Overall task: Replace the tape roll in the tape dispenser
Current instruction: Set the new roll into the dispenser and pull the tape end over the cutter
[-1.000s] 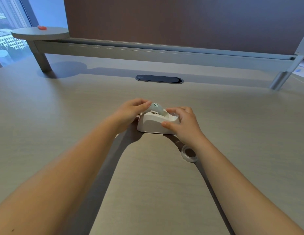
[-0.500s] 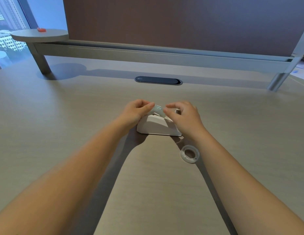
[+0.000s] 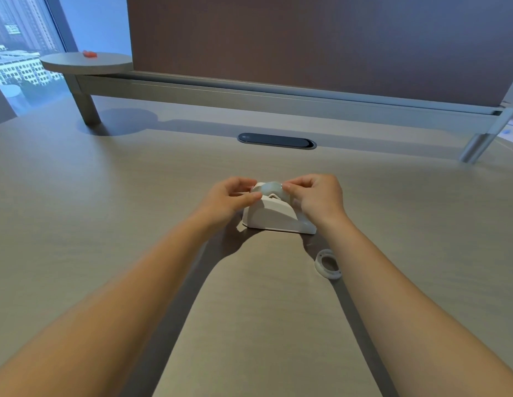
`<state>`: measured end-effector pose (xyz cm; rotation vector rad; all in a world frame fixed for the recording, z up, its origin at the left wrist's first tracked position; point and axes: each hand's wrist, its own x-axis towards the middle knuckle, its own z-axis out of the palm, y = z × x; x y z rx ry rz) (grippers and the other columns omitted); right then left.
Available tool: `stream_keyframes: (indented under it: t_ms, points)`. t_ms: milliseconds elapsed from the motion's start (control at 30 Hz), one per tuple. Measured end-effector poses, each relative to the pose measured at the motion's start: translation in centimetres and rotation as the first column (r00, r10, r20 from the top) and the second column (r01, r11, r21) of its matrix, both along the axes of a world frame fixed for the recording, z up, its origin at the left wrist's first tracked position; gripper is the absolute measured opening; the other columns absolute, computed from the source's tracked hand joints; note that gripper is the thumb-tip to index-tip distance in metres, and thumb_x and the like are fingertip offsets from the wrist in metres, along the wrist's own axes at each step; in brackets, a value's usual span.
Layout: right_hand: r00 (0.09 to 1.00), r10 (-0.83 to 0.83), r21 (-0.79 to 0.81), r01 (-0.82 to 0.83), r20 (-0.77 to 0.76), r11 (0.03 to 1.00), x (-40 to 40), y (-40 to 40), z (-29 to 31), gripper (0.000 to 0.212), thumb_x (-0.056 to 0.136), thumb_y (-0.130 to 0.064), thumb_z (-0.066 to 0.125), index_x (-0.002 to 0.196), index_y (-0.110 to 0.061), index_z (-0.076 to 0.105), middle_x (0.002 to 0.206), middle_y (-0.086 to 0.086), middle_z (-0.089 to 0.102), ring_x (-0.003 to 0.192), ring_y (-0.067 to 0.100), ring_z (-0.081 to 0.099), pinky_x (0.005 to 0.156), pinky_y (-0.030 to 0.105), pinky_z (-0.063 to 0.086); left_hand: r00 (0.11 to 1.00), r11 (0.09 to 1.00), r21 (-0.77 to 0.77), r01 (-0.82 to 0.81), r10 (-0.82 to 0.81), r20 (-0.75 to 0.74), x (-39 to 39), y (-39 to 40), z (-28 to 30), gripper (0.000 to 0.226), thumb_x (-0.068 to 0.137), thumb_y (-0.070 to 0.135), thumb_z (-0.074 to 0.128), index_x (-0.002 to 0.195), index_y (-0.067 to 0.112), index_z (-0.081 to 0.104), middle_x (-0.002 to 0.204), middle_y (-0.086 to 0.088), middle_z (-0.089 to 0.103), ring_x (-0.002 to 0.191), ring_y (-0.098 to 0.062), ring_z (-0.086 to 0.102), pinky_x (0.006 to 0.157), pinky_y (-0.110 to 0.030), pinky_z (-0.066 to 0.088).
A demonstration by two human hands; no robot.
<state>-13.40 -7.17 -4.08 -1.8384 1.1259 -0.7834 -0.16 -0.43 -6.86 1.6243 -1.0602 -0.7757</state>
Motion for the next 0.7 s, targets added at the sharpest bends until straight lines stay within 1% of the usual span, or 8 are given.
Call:
stream_keyframes:
  t_ms: [67,100,167,233,333,433,600,700]
  points:
    - [0.998,-0.007,-0.09,0.002,-0.054,0.996,-0.2,0.0,-0.2,0.021,0.083,-0.017,0.057,0.092,-0.003,0.07,0.085,0.005,0.063,0.079,0.018,0.053,0.059,0.022,0.041,1.0,1.0,0.007,-0.001,0.001,0.015,-0.1,0.0,0.1,0.037,0.081,0.021,0.055,0.117,0.012,0.051,0.116,-0.006,0.056,0.106,-0.019,0.05,0.093,-0.033,0.04]
    - [0.995,-0.01,-0.144,-0.004,-0.094,0.99,-0.2,0.0,-0.2,0.021,0.084,-0.016,0.055,0.09,-0.003,0.07,0.085,0.006,0.065,0.078,0.018,0.053,0.062,0.025,0.043,1.0,1.0,0.012,0.003,-0.003,0.018,0.0,0.0,0.1,0.037,0.081,0.021,0.055,0.117,0.012,0.051,0.116,-0.005,0.056,0.107,-0.019,0.05,0.094,-0.033,0.04]
    - [0.98,-0.02,-0.229,-0.027,-0.196,0.973,-0.2,-0.1,0.0,0.021,0.086,-0.016,0.051,0.084,-0.005,0.067,0.089,0.009,0.067,0.08,0.02,0.052,0.08,0.036,0.046,1.0,1.0,0.02,0.009,-0.01,0.018,-0.1,0.0,0.2,0.036,0.082,0.021,0.055,0.116,0.012,0.051,0.114,-0.004,0.056,0.106,-0.019,0.05,0.092,-0.033,0.04]
    - [0.951,-0.012,-0.254,-0.07,-0.309,0.965,-0.2,-0.3,0.5,0.018,0.089,-0.017,0.045,0.081,-0.011,0.06,0.09,0.007,0.064,0.082,0.02,0.047,0.09,0.037,0.035,1.0,1.0,0.018,0.009,-0.009,0.016,-0.1,-0.1,0.2,0.035,0.082,0.021,0.054,0.115,0.012,0.051,0.112,-0.004,0.055,0.104,-0.018,0.05,0.089,-0.031,0.039]
    - [0.912,0.026,-0.223,-0.128,-0.409,0.966,-0.2,-0.6,1.3,0.013,0.09,-0.015,0.042,0.081,-0.014,0.051,0.1,0.009,0.064,0.087,0.023,0.049,0.093,0.037,0.034,1.0,1.0,0.017,-0.001,0.001,0.024,-0.1,-0.2,0.2,0.033,0.083,0.022,0.053,0.114,0.012,0.052,0.117,-0.007,0.057,0.105,-0.019,0.05,0.094,-0.034,0.041]
    - [0.91,0.065,-0.163,-0.143,-0.409,0.976,-0.1,-0.7,1.9,0.018,0.086,-0.004,0.043,0.098,-0.01,0.056,0.11,0.012,0.061,0.099,0.027,0.052,0.098,0.047,0.041,0.999,1.0,0.024,-0.015,0.014,0.033,-0.1,-0.3,0.1,0.033,0.083,0.024,0.052,0.114,0.013,0.052,0.121,-0.009,0.057,0.106,-0.02,0.05,0.095,-0.037,0.04]
    - [0.863,0.12,-0.096,-0.19,-0.491,0.977,0.3,-0.5,2.4,0.027,0.086,-0.003,0.036,0.101,-0.009,0.058,0.102,0.009,0.058,0.104,0.029,0.052,0.099,0.049,0.039,0.999,1.0,0.022,-0.019,0.019,0.035,-0.1,-0.3,0.1,0.031,0.084,0.024,0.051,0.113,0.013,0.053,0.121,-0.009,0.058,0.105,-0.02,0.051,0.085,-0.032,0.04]
    - [0.845,0.096,-0.094,-0.17,-0.526,0.981,0.8,-0.7,2.2,0.032,0.087,-0.01,0.032,0.102,-0.004,0.06,0.112,0.013,0.063,0.103,0.03,0.053,0.098,0.045,0.039,0.999,0.999,0.017,-0.029,0.028,0.025,-0.1,-0.4,0.1,0.031,0.084,0.024,0.051,0.112,0.013,0.053,0.122,-0.01,0.058,0.107,-0.022,0.051,0.077,-0.03,0.044]
